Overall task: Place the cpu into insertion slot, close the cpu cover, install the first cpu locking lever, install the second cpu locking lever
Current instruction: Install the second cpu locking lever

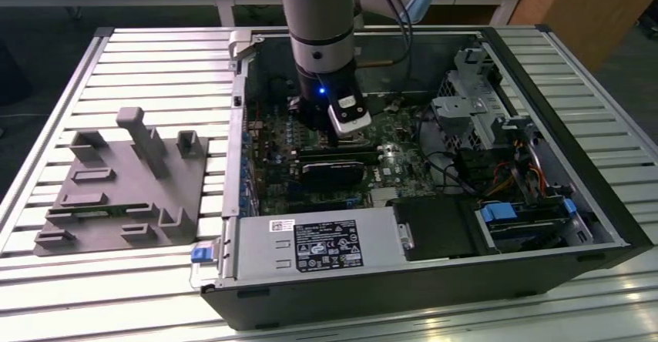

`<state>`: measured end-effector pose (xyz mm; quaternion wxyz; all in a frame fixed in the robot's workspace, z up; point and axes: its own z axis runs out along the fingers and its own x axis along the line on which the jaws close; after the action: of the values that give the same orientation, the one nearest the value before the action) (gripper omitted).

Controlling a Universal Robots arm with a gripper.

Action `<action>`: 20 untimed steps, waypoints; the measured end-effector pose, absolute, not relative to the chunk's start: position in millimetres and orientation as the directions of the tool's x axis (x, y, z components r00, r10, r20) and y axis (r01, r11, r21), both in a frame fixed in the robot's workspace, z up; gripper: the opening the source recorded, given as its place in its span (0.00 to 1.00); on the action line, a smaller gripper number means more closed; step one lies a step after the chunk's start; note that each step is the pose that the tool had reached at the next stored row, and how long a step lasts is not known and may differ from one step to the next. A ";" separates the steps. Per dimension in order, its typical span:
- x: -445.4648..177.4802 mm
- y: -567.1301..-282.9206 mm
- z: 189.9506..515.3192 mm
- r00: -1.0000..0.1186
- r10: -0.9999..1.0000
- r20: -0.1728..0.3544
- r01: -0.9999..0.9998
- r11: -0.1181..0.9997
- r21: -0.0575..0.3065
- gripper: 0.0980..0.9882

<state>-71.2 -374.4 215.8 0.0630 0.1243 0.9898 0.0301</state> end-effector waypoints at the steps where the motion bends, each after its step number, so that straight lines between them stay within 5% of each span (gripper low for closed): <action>1: -71.3 -374.5 215.1 -0.963 0.245 -0.116 0.237 0.968 0.079 0.01; 12: -72.9 -381.7 208.8 -0.971 0.216 -0.106 0.203 0.972 0.123 0.01; 20: -75.9 -388.7 204.9 -0.972 0.216 -0.092 0.196 0.963 0.187 0.01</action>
<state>-75.9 -388.7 204.9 0.0557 0.1042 0.9890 0.0886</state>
